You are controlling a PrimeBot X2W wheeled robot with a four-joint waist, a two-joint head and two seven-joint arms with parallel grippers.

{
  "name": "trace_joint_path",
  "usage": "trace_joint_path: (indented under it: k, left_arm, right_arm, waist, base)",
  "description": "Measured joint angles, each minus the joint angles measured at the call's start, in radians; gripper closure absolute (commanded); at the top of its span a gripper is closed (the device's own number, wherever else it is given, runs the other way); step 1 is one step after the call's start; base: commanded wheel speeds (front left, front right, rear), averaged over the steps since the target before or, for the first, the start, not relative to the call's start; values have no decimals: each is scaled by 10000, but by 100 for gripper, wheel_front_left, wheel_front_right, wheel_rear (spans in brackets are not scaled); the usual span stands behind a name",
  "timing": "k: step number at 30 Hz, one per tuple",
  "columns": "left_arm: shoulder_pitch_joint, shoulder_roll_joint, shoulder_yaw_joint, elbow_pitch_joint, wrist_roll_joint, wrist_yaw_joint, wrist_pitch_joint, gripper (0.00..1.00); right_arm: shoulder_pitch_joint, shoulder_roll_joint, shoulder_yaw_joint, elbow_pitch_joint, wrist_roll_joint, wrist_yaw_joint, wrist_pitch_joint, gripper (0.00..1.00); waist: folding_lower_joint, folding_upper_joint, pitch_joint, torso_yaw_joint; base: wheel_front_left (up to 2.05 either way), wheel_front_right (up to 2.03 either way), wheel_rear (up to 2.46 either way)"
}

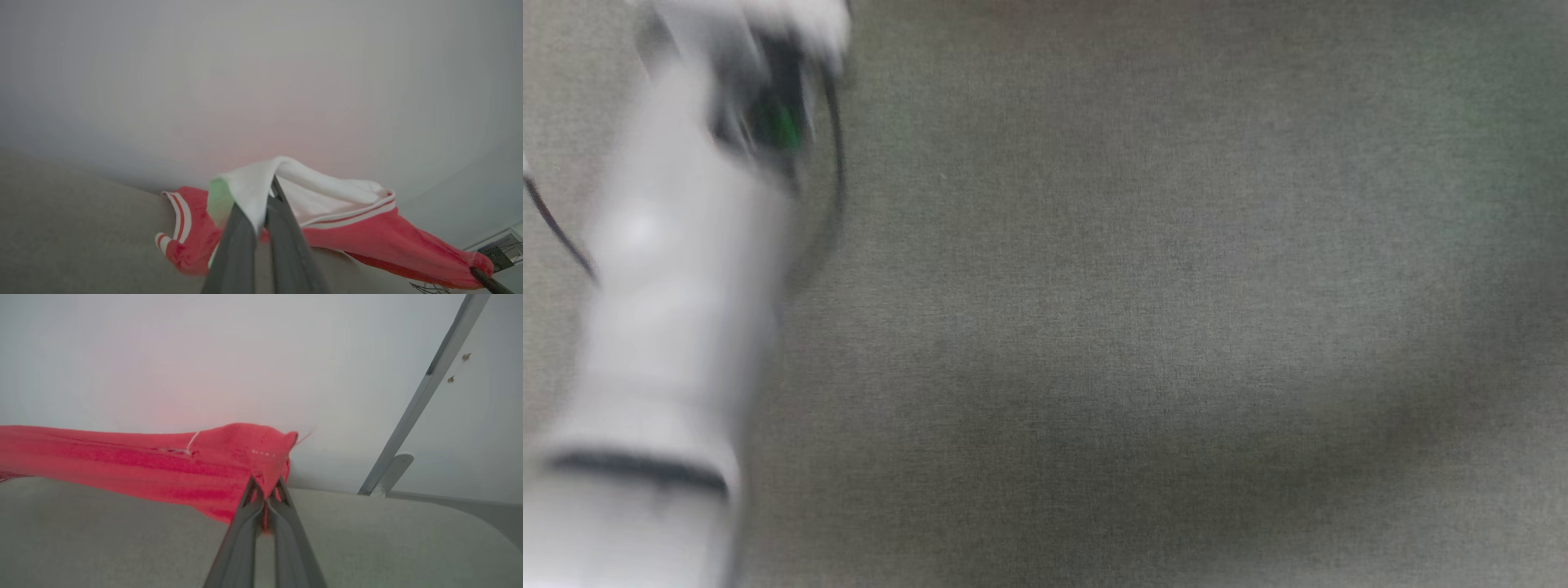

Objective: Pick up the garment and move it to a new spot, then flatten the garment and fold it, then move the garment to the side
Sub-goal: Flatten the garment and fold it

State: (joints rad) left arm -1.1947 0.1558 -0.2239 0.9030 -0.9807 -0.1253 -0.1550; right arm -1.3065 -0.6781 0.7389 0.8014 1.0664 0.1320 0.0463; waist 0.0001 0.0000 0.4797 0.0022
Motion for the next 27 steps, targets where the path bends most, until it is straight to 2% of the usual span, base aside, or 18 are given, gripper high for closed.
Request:
trace_joint_path:
  k: [4, 7, 13, 19, 23, 27]
  left_arm:
    - [2579, -90, -560, -1277, -679, -27, 36, 100]
    - [4291, 207, -1164, -2259, -830, -27, 29, 100]
    - [6698, 876, -1730, -4232, -1419, -38, -71, 100]
    - [8585, 1415, -1902, -5536, -1542, -35, -288, 100]
    - [10228, 1877, -2100, -6750, -1365, 190, -405, 100]
    - [11585, 2219, -2054, -8332, -1406, 742, -418, 100]
  right_arm:
    - [1886, -675, 316, -1147, 865, 0, 136, 100]
    - [3245, -1377, 351, -2125, 1611, -2, 209, 100]
    - [5469, -2454, 487, -3931, 2495, -4, 249, 100]
    - [6957, -3022, 539, -4863, 2832, -4, 59, 100]
    - [8194, -3448, 596, -5614, 3089, -4, -119, 100]
    - [9330, -4027, 537, -6408, 3346, -4, -309, 100]
  waist:
    - [0, 0, -300, 46]
    - [0, 0, -523, 132]
    - [0, 0, -1093, 197]
    - [0, 1, -1638, 198]
    - [0, 0, -2025, 108]
    - [-1, 1, -2143, -37]
  base:
    - [0, 0, 0]
    - [0, 0, 0]
    - [0, 0, 0]
    - [0, 0, 0]
    - [0, 0, 0]
    - [0, 0, 0]
